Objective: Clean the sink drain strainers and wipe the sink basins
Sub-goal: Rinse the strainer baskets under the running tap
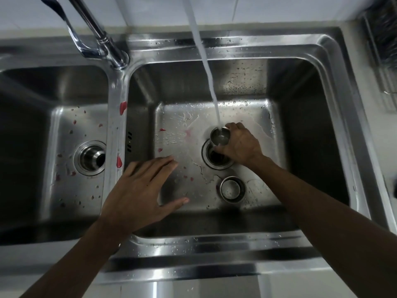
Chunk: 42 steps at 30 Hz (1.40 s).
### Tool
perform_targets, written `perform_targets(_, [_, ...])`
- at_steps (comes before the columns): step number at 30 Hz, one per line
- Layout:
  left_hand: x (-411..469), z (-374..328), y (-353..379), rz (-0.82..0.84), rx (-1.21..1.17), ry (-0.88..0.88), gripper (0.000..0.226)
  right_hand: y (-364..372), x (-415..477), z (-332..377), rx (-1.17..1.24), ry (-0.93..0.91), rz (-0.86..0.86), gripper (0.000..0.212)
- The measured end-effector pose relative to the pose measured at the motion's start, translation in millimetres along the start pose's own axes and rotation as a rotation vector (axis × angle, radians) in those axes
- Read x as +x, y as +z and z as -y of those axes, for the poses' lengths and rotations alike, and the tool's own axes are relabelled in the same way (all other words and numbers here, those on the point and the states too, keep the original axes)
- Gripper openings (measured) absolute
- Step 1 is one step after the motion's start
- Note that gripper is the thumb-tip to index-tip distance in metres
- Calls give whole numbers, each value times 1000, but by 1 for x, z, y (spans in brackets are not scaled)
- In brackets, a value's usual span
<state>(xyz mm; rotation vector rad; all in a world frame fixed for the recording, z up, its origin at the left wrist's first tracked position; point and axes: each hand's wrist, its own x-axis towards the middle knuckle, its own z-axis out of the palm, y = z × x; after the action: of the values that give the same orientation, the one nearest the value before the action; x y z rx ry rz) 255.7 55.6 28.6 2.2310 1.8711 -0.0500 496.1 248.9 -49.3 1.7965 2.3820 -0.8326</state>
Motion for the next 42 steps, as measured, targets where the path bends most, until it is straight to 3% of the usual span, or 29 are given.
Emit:
perform_targets(10, [0,0,1,-11,8,4,92,-4,12,-4,313,105,8,84])
perform_targets(12, [0,0,0,-7,10,3,92,-7,14,-2,582,251,88,79])
perform_targets(15, [1,-1,-1,-2,13,-1,92,-12,11,0,1171,523,373,57])
perform_targets(17, [1,-1,-2,-3,9,0,92,-14,10,-2,1404,633,477,53])
perform_targets(20, [1,-1,-3,3,17,-2,92,-14,14,-3,1626,738,486,60])
perform_targets(24, [0,-1,-2,-9,11,-3,91,-15,12,-3,1663,800,442,45])
perform_targets(27, [0,-1,-2,-9,7,1,92,-21,0,-1,1561,735,405,39])
perform_targets(29, [0,-1,-2,-18,5,3,91,-21,-12,3,1242,634,307,48])
perform_targets(32, [0,-1,-2,-19,7,4,91,-14,-36,15,696,387,153,77])
perform_targets(37, [1,-3,-4,-47,6,2,89,18,-86,37,115,-173,297,98])
perform_targets(40, [0,-3,-3,-56,22,2,89,36,-96,40,-203,-432,281,91])
perform_targets(42, [0,-2,-2,-62,33,4,89,43,-95,42,-311,-500,247,85])
